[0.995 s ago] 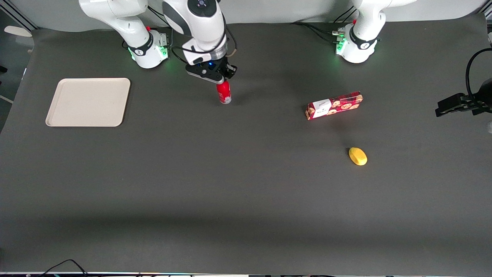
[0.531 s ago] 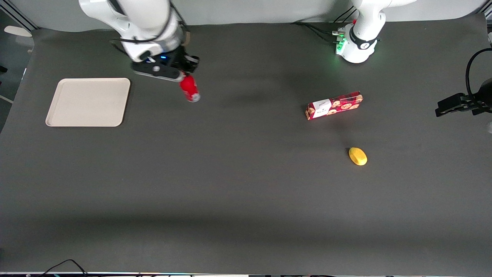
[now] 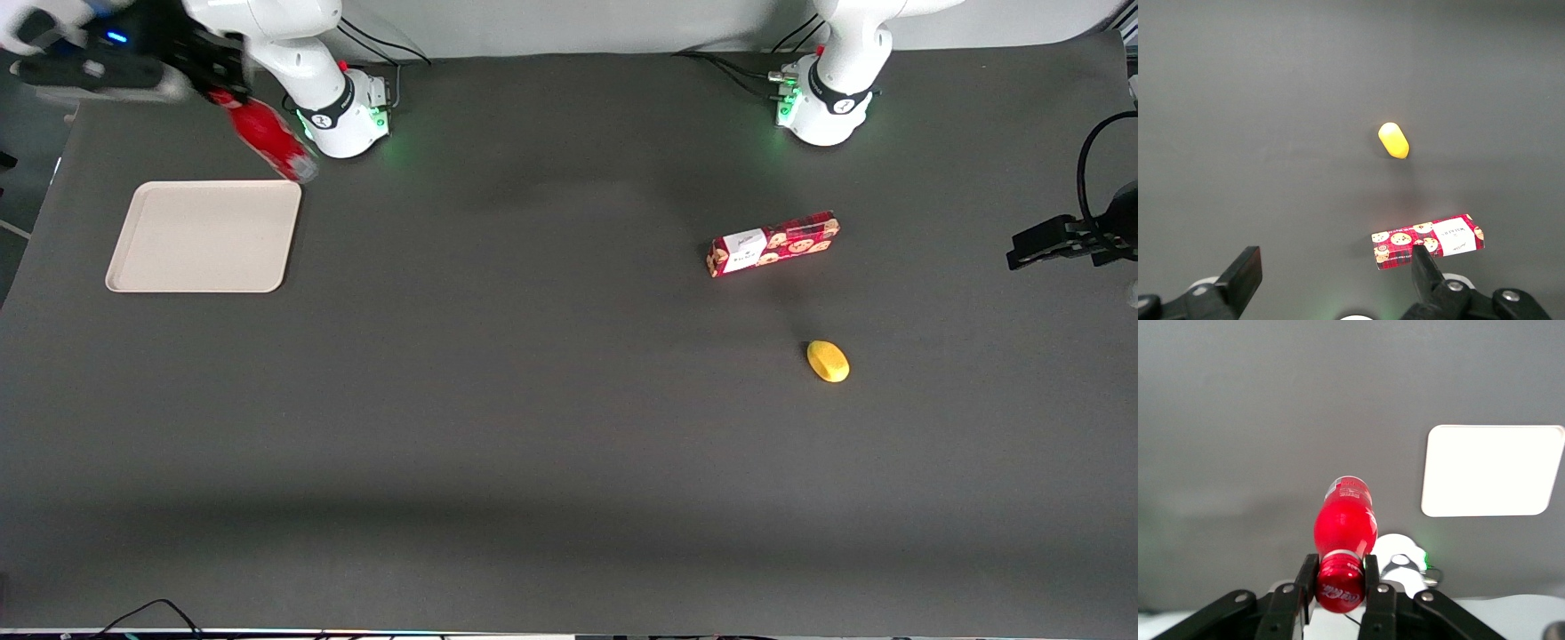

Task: Place coke bottle on tray
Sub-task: 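Lift the bottle and carry it toward the white tray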

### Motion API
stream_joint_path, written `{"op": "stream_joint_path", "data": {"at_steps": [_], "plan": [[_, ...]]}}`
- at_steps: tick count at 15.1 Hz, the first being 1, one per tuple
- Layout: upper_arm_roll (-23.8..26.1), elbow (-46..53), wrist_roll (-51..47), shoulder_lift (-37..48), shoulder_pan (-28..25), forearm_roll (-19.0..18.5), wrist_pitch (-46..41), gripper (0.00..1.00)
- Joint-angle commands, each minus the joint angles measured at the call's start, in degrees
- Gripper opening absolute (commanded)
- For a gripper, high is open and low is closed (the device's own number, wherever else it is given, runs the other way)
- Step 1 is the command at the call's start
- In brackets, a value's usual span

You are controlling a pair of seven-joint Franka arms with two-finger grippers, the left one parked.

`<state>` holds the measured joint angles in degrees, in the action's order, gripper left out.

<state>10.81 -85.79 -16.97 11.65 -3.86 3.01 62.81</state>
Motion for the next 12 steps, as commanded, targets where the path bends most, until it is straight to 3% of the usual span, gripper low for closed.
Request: {"op": "stream_joint_path", "data": {"at_steps": [1,5,9,12], "plan": [[-10.9,-0.7,15.7,5.0,-0.6,-3.7,-5.1,0.0],[-22.9,-5.0,32.6,5.0,-0.7,-12.0,-2.4,0.0],[-33.7,-14.7,45.4,5.0,-0.6,-17.6,9.8,0.0],[-40.1,-23.3,49.6,5.0,-0.6,-21.8,20.4,0.0]]}}
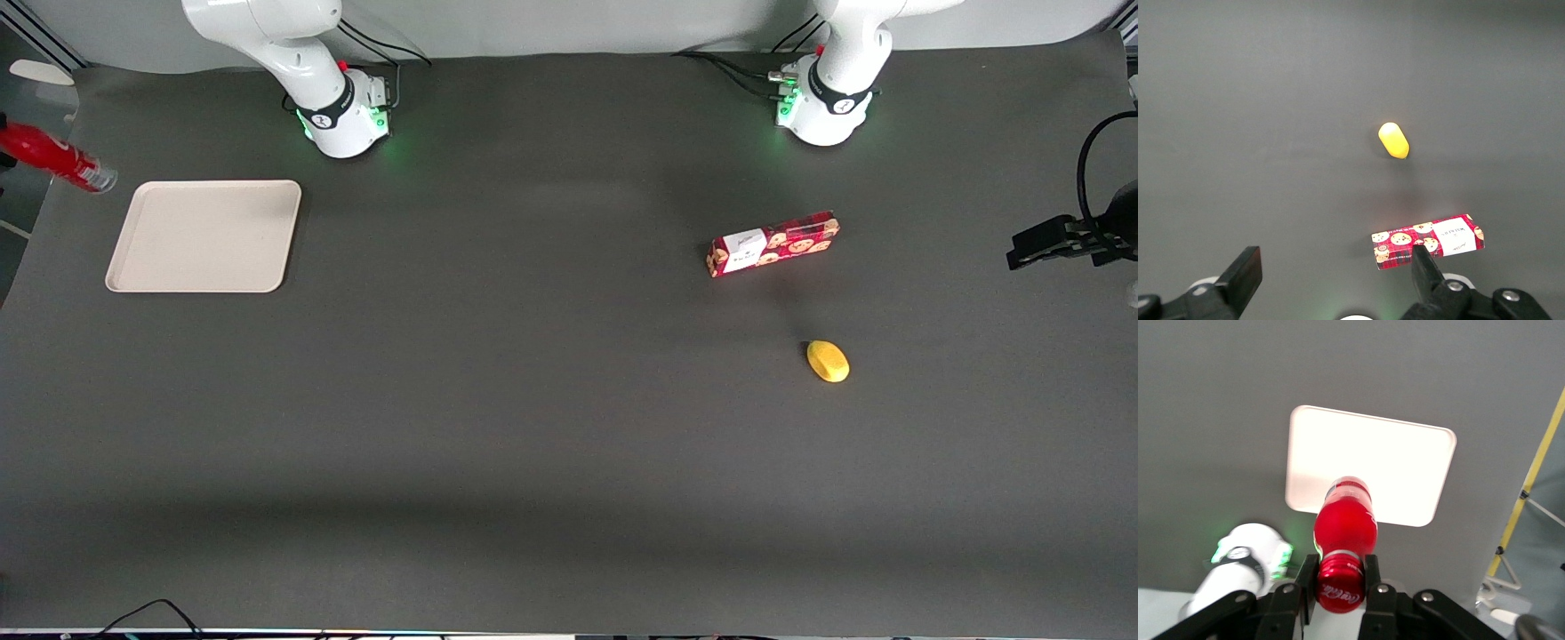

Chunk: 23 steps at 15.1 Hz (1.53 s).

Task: Place coke bottle on tray
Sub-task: 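Lower the bottle onto the tray corner with the right gripper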

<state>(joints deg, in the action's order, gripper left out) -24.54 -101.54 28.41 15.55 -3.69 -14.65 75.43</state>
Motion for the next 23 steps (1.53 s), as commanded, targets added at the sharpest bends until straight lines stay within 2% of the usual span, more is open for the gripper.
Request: {"op": "stream_joint_path", "data": {"at_steps": [1,5,7,10,16,23], "plan": [[-6.8,-10.1,6.0,1.1,-0.8,-5.3,11.5,0.0],[-17.8,-20.3,14.1,0.6,-0.9,-5.8,27.6,0.0],[-19.1,-20.9,15.5,0.6,-0.4,-6.5,28.5,0.0],[-25.7,-23.3,21.0,0.0,-1.0,-6.5,34.5,0.0],[-27.0,-26.9,21.4,-3.7,-1.8,-5.6,44.2,0.0],[-29.9,-27.9,25.7,-12.6,-3.7,2.8,52.4,0.0]]}}
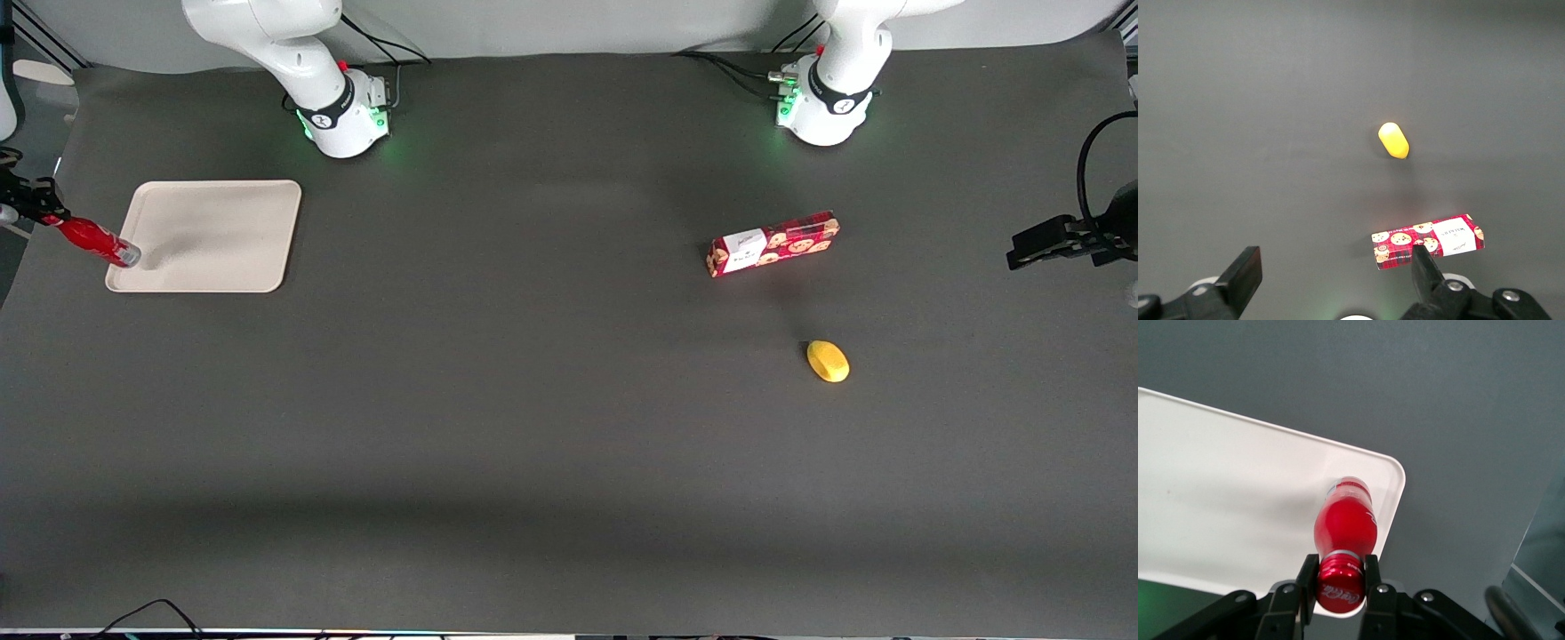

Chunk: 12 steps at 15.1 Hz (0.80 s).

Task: Place coke bottle on tray
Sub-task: 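Lower the bottle onto the tray corner with the right gripper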

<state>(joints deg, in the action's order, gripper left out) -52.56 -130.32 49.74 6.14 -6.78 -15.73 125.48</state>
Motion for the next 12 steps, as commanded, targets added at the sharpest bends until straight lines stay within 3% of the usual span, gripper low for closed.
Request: {"op": "stream_joint_path", "data": {"at_steps": [1,4,12], "plan": [[-1.8,0.9,5.7,-4.1,-0.6,6.0,2.5,0.0],[-1.9,1.0,8.3,-6.0,0.0,8.7,3.4,0.0],[-3.4,1.0,10.6,-7.3,0.1,10.4,4.1,0.0]]}}
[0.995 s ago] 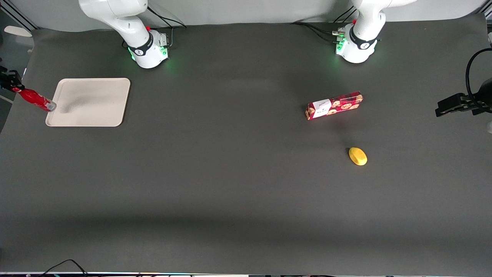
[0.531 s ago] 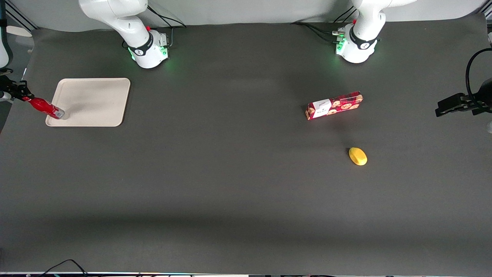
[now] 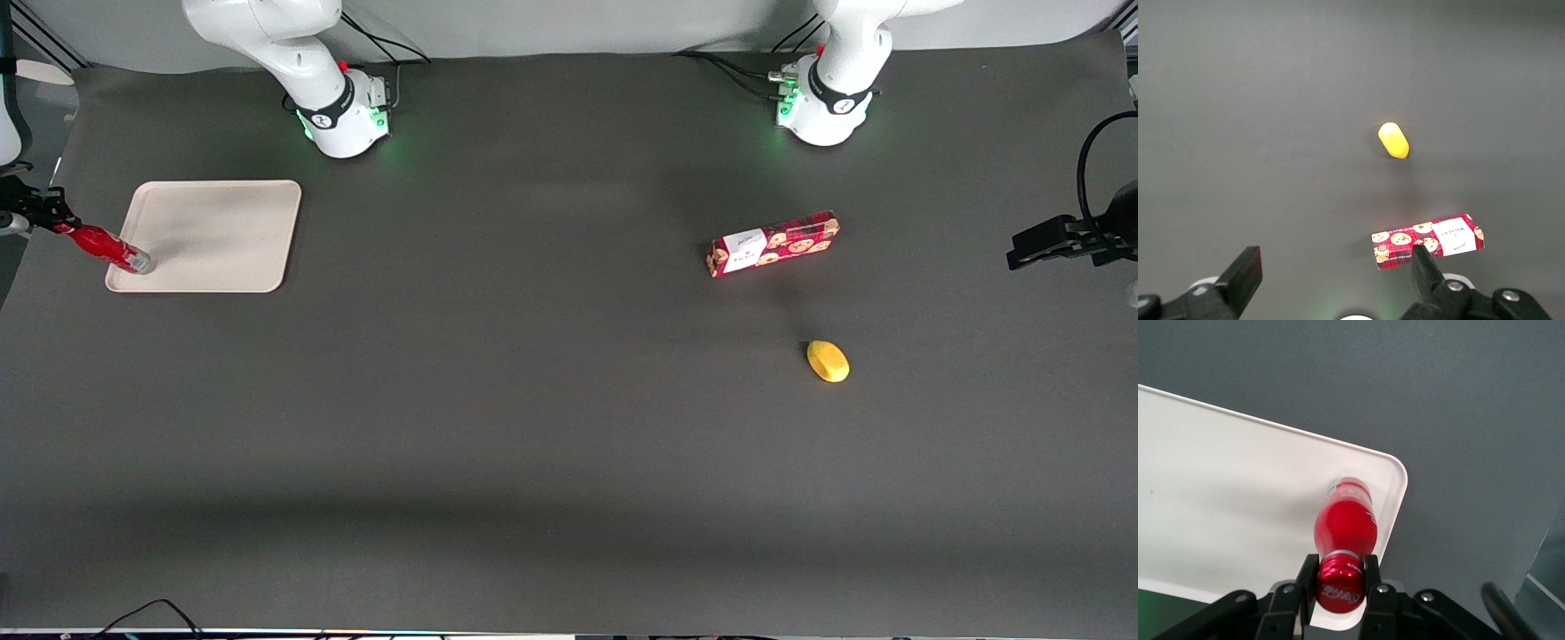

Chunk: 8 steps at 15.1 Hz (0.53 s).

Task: Place coke bottle on tray
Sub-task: 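Lower the bottle onto the tray corner with the right gripper, then open the right gripper and raise it off the bottle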

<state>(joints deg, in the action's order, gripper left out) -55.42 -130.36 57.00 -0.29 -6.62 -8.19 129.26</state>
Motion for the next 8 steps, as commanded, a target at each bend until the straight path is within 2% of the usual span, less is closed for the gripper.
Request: {"op": "stream_joint_path", "data": {"at_steps": [1,6,7,8], "plan": [[-0.6,1.1,3.4,-1.4,-0.1,3.1,0.6,0.03],[-1.3,1.1,6.9,-3.2,-0.1,6.9,1.3,0.15],[-1.6,1.2,7.5,-3.5,-0.1,7.7,1.3,0.21],[-1.6,1.2,7.6,-3.7,-0.1,7.9,1.3,0.35]]}}
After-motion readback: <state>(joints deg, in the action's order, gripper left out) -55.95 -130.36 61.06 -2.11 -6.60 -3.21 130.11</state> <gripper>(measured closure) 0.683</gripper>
